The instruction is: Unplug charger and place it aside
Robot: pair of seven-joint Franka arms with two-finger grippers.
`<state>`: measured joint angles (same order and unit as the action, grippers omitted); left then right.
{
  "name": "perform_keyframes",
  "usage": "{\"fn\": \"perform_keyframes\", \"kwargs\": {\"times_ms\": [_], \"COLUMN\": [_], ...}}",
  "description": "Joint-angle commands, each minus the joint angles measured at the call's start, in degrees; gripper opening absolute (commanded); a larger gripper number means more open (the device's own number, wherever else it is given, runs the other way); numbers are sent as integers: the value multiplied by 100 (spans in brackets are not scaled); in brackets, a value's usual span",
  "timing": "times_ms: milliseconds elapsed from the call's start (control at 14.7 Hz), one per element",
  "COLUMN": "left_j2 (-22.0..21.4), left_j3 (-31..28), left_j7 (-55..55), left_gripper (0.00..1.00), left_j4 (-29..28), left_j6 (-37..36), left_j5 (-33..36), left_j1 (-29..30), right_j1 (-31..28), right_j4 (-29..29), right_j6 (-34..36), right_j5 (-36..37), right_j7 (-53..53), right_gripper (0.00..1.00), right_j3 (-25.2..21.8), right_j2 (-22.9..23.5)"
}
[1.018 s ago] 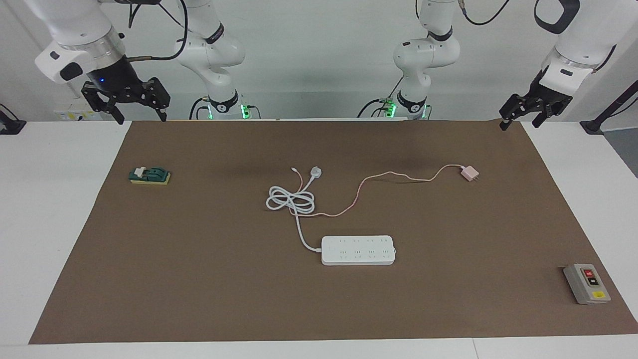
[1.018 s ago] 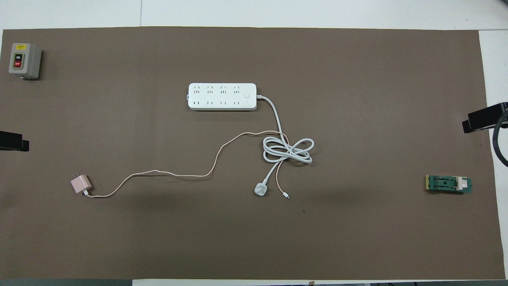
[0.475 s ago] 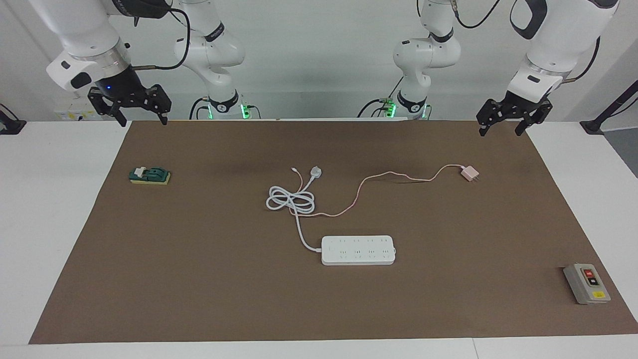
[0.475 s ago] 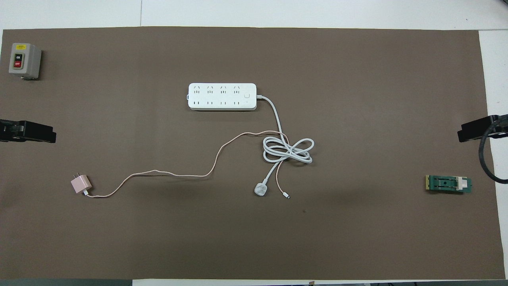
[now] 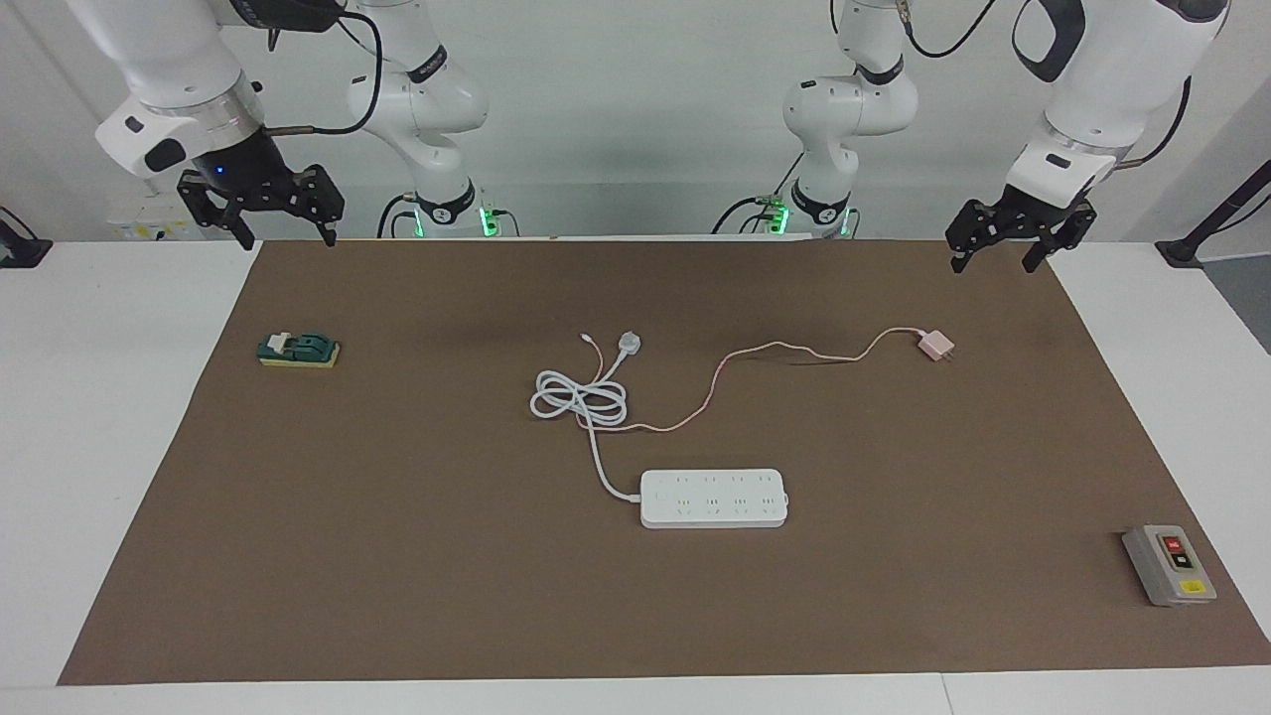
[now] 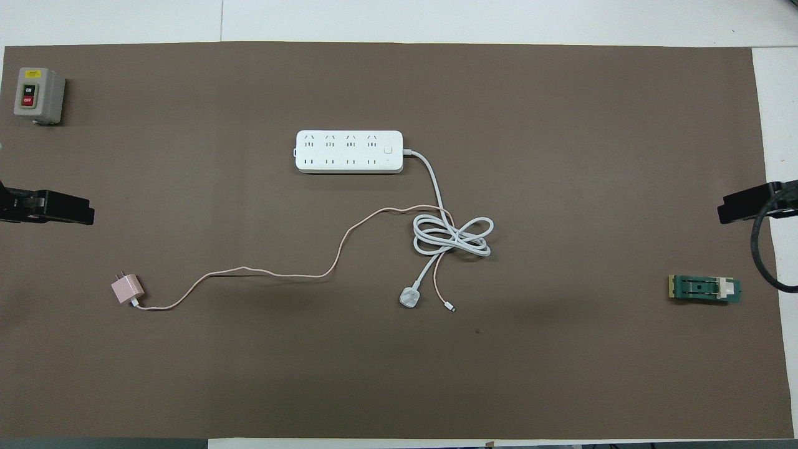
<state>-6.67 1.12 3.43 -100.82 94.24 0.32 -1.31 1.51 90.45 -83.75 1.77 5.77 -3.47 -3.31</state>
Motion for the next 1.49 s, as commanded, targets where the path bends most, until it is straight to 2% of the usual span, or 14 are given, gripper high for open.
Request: {"fn": "perform_keyframes", "kwargs": {"times_ms": [0, 611, 1425], "left_j2": [-80, -107, -186], "left_j3": [-85, -94, -94], "left_j7": [-97, -247, -194], "left_gripper": [100, 100, 100], "left_j4": [-113, -122, -210], "left_j6": [121, -362, -415], "left_j5": [-286, -261, -208], "left_j1": [-36, -44, -97], "right_j1": [-90, -72, -81], "right_j4": [175, 192, 192], "right_j6": [-115, -107, -107], "right_j5": [96, 95, 95], "right_j7": [82, 29, 38], "right_gripper": [100, 100, 100], "right_j3": [65, 65, 65], "right_j2": [-143, -152, -152]}}
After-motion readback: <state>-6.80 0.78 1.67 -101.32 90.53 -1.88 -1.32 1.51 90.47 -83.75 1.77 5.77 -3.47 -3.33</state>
